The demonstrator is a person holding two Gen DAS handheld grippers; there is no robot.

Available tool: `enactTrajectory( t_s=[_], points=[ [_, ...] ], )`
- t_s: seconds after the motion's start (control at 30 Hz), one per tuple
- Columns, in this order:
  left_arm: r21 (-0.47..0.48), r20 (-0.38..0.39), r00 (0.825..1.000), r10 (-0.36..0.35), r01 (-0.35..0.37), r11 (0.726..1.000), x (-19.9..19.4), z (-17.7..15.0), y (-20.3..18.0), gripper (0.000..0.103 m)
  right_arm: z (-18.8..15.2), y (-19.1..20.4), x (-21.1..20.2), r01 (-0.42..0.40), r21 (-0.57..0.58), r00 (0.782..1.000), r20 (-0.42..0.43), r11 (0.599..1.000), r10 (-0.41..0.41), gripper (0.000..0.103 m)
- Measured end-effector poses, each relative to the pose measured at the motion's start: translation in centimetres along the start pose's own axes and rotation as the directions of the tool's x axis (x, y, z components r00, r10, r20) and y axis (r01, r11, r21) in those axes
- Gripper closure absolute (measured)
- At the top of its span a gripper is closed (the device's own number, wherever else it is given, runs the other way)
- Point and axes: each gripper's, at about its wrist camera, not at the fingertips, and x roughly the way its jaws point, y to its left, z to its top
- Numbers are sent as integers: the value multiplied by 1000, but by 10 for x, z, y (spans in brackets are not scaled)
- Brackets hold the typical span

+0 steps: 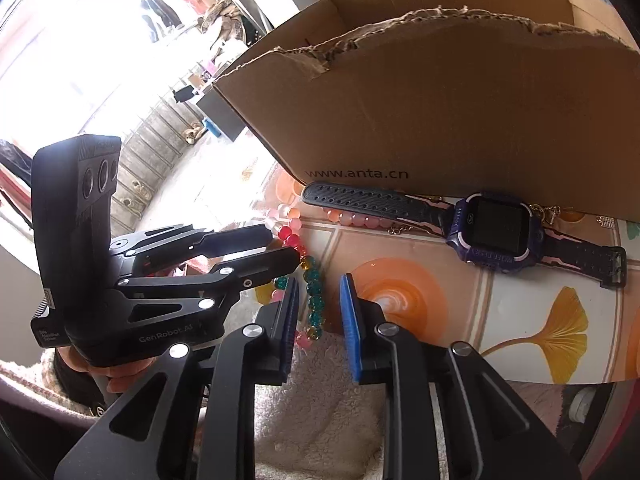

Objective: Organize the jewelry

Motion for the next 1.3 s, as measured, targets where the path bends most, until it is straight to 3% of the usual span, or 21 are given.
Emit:
enactTrajectory(
  t_s=[0.23, 0.33, 0.43, 0.53, 0.67, 0.83, 0.97, 1.3],
  points=[
    [-37, 19, 1000, -16, 17, 999, 3, 6, 4, 65, -3, 24, 17, 103, -127, 994, -22, 986, -107, 81],
    [-60, 33, 999, -42, 44, 997, 1, 7, 7, 65, -1, 27, 18, 144, -138, 989, -21, 980, -149, 92],
    [-49, 34, 998, -58, 59, 997, -2, 4, 8, 63, 0, 11, 14, 91, -26, 996, -24, 996, -91, 93],
    [-14, 21, 999, -44, 44, 999, -2, -1, 4, 57, 3, -7, 9, 66, 71, 998, -8, 995, -65, 93],
    [18, 13, 1000, -11, 10, 1000, 0, -3, -3, 57, 0, -21, 6, 18, 146, 1000, 1, 989, -19, 93],
    [32, 8, 998, 69, -69, 997, 9, 8, -11, 56, -3, -27, 7, 16, 153, 1000, 4, 988, -17, 93],
    [116, 35, 985, 169, -172, 978, 19, 12, -26, 57, 1, -29, 7, 3, 168, 1000, 5, 986, -4, 93],
    [146, 17, 985, 170, -170, 975, 9, 2, -20, 70, -1, -38, 4, -6, 176, 1000, 11, 984, 4, 93]
  ],
)
